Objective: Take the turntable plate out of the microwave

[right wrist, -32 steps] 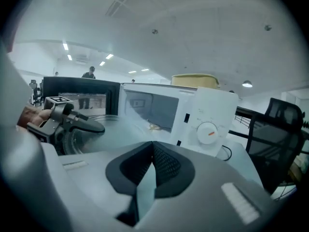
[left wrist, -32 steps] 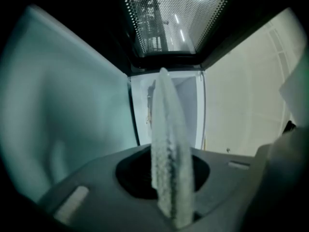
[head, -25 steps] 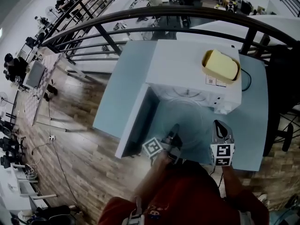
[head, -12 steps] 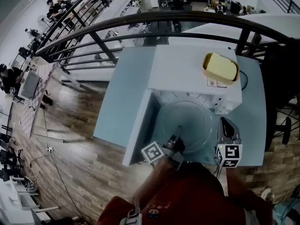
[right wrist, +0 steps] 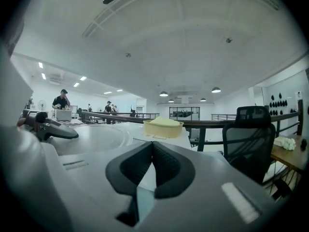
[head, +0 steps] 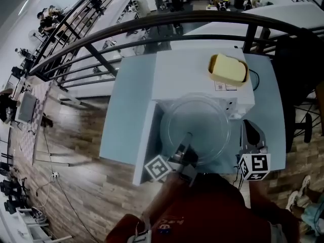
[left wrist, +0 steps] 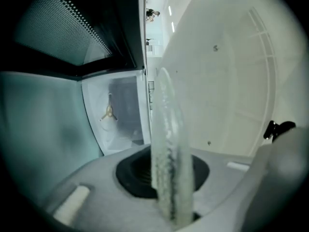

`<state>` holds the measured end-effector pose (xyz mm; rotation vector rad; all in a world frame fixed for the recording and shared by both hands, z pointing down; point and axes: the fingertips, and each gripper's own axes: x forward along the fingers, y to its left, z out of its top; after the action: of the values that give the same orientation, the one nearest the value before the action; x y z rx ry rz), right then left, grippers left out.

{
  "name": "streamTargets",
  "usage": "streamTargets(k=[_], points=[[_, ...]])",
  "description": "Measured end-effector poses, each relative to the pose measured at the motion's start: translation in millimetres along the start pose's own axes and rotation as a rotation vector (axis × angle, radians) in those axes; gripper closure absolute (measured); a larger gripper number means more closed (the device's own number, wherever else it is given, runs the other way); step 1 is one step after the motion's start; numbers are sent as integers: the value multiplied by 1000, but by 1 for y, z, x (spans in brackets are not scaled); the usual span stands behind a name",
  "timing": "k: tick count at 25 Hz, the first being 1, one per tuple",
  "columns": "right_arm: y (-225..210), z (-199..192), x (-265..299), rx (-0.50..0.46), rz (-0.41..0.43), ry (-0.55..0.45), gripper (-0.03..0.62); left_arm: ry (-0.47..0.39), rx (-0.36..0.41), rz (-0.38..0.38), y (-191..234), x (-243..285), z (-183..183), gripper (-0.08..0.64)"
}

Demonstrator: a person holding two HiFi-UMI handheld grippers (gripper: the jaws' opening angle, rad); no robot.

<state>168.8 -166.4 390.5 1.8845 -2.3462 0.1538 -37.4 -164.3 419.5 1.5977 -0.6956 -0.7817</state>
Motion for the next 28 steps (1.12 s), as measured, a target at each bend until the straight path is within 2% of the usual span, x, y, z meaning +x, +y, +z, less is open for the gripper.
streamTargets(k=[6, 11, 16, 28], points=[[-4, 16, -6, 6, -35, -55, 592, -47, -46, -3, -17, -1, 7, 528], [-4, 16, -6, 4, -51, -74, 592, -54, -32, 17, -17, 0, 10, 528], [3, 16, 1, 4, -32, -86, 592, -68, -51, 5, -18, 1, 16, 528], [10, 17, 8, 8, -9, -98, 592, -60, -20, 10, -16, 0, 14, 528]])
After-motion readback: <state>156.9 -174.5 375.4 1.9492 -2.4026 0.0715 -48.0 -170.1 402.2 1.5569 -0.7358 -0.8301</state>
